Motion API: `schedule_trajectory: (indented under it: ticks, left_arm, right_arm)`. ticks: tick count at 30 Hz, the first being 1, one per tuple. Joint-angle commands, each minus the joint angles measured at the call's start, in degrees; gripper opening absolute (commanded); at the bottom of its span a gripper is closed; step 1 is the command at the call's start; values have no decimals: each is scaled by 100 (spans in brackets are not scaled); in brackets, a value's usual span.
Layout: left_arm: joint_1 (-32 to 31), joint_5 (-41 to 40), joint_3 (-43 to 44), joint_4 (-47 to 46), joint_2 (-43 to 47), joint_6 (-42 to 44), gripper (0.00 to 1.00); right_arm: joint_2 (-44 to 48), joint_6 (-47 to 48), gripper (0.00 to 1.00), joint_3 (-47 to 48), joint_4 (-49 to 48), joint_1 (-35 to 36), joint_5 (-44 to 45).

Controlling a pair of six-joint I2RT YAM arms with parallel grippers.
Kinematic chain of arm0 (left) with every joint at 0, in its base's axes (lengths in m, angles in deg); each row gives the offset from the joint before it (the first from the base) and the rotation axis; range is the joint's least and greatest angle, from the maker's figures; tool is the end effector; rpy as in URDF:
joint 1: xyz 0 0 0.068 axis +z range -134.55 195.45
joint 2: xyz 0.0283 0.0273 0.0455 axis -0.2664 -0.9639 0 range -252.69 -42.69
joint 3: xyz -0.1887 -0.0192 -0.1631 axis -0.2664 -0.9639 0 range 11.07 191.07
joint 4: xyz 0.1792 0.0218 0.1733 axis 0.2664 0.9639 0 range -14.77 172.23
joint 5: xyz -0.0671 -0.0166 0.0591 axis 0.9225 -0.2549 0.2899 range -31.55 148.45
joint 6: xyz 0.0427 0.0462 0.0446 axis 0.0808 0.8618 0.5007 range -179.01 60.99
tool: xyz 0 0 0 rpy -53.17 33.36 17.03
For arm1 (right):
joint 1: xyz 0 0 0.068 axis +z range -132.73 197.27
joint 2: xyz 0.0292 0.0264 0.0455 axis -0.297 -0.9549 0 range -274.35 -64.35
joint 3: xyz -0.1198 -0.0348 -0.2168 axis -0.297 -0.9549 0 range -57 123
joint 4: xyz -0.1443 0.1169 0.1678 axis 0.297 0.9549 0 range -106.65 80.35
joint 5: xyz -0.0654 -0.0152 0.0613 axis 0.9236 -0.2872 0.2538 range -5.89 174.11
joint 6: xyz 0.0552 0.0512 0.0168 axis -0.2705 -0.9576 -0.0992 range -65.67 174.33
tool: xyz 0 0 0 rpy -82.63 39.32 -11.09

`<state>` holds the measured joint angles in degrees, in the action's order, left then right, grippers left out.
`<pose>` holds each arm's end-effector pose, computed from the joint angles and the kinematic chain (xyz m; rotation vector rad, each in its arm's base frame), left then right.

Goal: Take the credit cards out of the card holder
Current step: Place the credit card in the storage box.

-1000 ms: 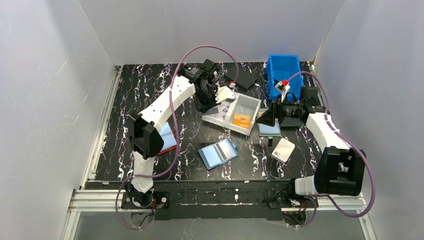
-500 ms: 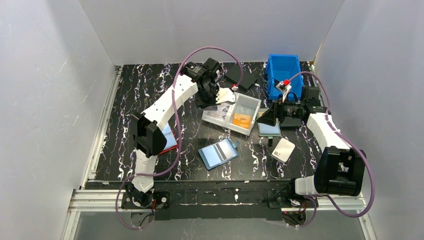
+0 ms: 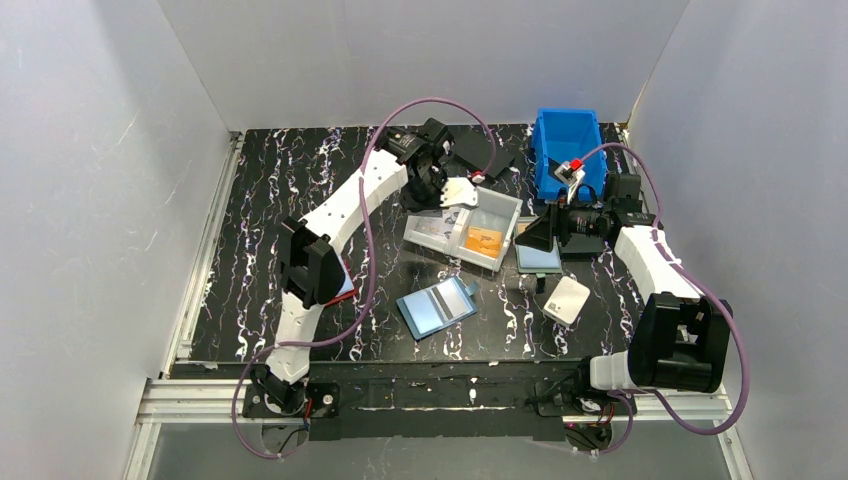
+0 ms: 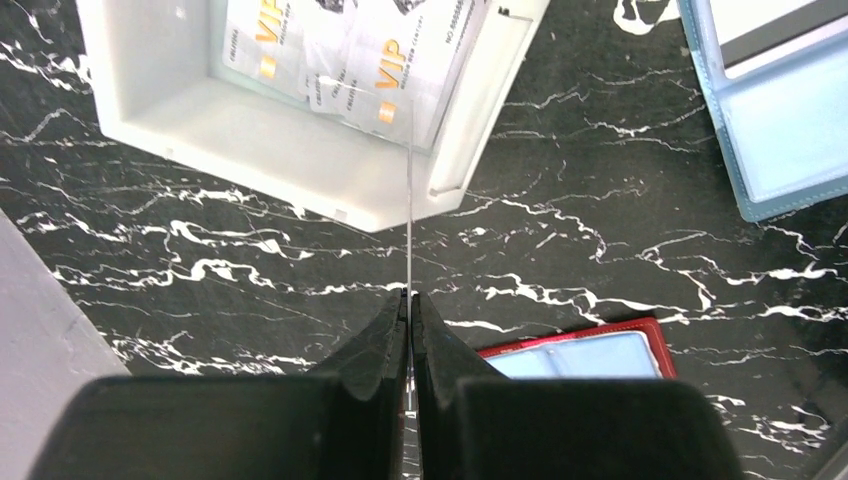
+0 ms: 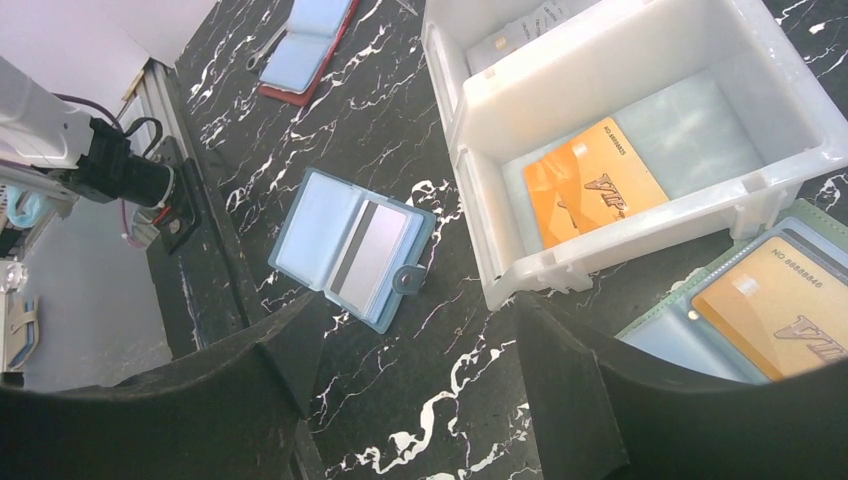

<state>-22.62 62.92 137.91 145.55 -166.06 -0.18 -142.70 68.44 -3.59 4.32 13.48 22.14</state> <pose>0.3401 -0.2729 0.2602 2.0578 1.7947 -0.0039 0.2842 0.0391 0.2298 -0.6699 1.9653 1.0696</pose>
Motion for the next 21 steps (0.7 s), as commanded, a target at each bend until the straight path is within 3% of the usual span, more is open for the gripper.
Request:
schedule_trajectory:
  ticks: [1, 21]
  left_arm:
    - [-100, 0, 253, -101, -142, 202, 0]
    - [-66, 128, 317, -552, -742, 395, 0]
  right_arm:
    - [4, -18, 78, -76, -142, -61, -209]
    - [12, -204, 78, -155, -312, -231, -398]
